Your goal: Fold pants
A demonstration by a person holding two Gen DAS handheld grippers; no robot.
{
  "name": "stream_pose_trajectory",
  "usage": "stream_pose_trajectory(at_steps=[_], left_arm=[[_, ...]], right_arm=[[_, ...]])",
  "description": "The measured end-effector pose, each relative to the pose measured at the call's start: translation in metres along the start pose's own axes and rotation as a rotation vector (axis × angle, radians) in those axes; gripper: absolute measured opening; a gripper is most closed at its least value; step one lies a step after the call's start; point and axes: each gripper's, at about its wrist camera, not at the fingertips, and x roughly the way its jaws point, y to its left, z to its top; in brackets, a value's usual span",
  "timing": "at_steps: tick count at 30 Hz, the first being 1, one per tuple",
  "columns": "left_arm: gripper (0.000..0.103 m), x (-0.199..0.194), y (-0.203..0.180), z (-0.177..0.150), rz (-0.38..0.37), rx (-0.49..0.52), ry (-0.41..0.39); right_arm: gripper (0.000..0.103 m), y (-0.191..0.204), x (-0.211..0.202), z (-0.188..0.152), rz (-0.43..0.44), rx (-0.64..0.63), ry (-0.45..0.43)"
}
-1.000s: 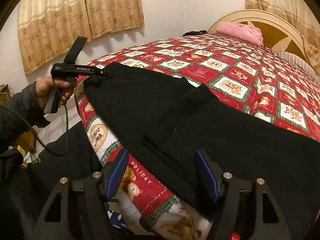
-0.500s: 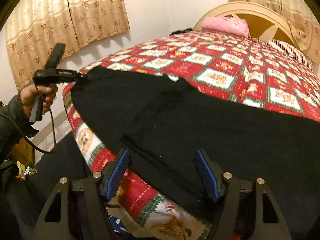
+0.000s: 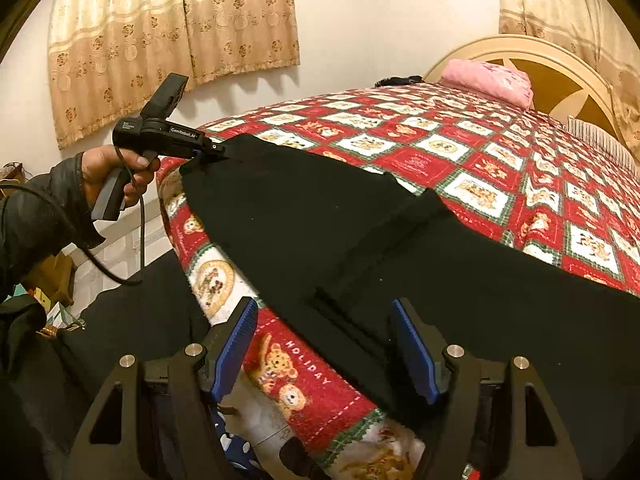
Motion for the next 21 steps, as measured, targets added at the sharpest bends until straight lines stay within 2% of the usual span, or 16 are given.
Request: stream_pose_trajectory(at_steps=[6, 9, 16, 21], left_arm=[[0.013, -0.028, -0.013, 0.000, -0.106, -0.058, -0.058], [0.013, -0.044, -0.026, 0.004, -0.210, -0.104, -0.075], [0.013, -0.068, -0.110, 0.017, -0.358, -0.014, -0.091], [0.013, -0.057, -0.181, 0.022, -0.454, 0.032, -0.054]], right_arm=[[0.070, -0.009, -0.003, 0.002, -0.021, 0.041, -0.021], [0.070, -0.013, -0.008, 0.004, -0.070, 0.048, -0.018], [0.070, -0.039, -0.053, 0.003, -0.175, 0.079, -0.072], [0.070, -0.066, -0.094, -0.009, -0.283, 0.125, -0.111]])
